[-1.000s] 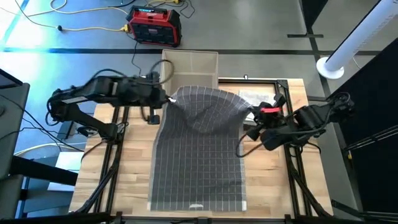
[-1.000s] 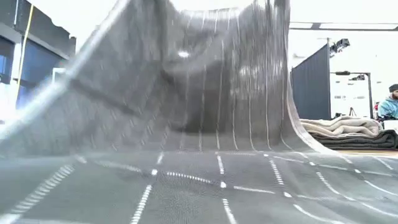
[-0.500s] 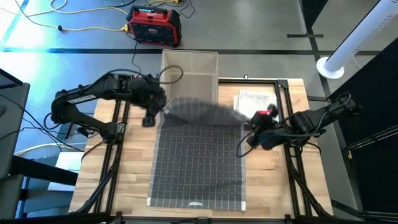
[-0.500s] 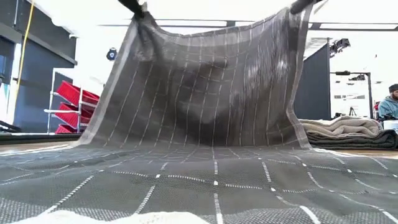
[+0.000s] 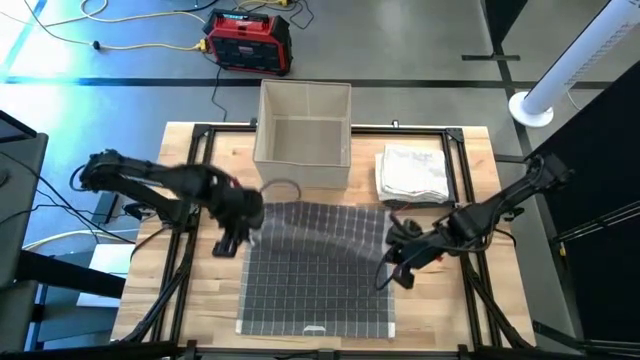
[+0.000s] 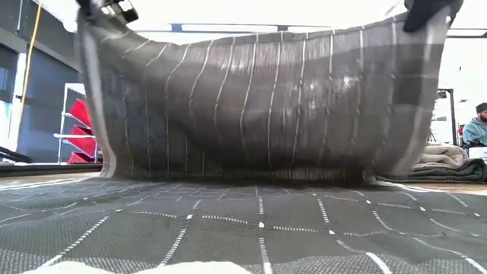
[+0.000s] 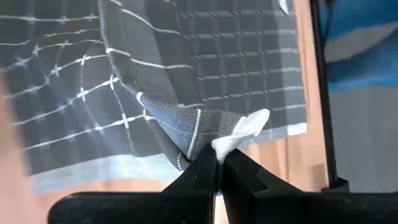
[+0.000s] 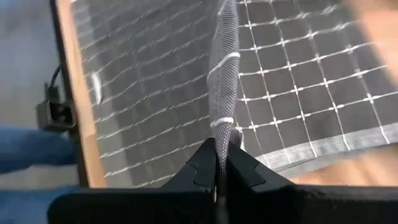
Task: Fold towel
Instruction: Fold the gray patterned towel
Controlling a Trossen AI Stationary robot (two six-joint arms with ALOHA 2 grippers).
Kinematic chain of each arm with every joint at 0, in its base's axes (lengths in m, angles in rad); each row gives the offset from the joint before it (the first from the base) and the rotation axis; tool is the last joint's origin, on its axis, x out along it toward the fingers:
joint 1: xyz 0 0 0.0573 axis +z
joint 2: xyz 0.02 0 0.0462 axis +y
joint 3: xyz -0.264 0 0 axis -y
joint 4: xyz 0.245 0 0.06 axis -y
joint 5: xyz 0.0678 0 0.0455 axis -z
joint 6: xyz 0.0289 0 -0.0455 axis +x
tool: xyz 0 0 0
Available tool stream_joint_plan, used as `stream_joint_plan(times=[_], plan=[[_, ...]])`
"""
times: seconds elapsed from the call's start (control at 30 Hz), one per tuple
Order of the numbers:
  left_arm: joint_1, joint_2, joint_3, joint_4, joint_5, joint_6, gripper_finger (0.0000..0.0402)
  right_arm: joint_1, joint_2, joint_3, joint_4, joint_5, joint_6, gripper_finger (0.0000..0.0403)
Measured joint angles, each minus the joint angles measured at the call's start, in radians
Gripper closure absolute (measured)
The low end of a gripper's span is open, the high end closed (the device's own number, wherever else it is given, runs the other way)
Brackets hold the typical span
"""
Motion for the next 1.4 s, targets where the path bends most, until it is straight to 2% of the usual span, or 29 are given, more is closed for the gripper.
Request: stream_joint_plan(times=[0.17, 0.3, 0.53, 0.8, 1.03, 1.17, 1.27, 1.4], plan=[[-0.082, 0.000, -0.156, 0.265, 0.088, -0.126, 0.0401, 0.007, 0.088, -0.019, 0.045, -0.152, -0.021, 0.0403], [-0.149, 0.000, -0.245, 0.457, 0.119, -0.220, 0.0401, 0.006, 0.140, -0.019, 0.060, -0.280, -0.047, 0.0403], [-0.238, 0.000, -0.321, 0.628, 0.205, -0.325, 0.0401, 0.006, 0.142, -0.019, 0.136, -0.408, -0.061, 0.0403], [-0.301, 0.000, -0.387, 0.702, 0.199, -0.383, 0.0397, 0.007, 0.223, -0.018, 0.215, -0.432, -0.117, 0.0403], [-0.360, 0.014, -0.412, 0.704, 0.197, -0.456, 0.0381, 0.011, 0.345, -0.018, 0.285, -0.578, -0.110, 0.0402], [-0.377, 0.027, -0.439, 0.722, 0.254, -0.591, 0.0361, 0.011, 0.403, -0.018, 0.339, -0.667, -0.043, 0.0397], [-0.387, 0.040, -0.463, 0.755, 0.306, -0.654, 0.0339, 0.011, 0.413, -0.018, 0.362, -0.696, -0.012, 0.0370], [-0.405, 0.059, -0.467, 0.755, 0.312, -0.682, 0.0306, 0.012, 0.413, -0.018, 0.364, -0.711, 0.043, 0.0304]])
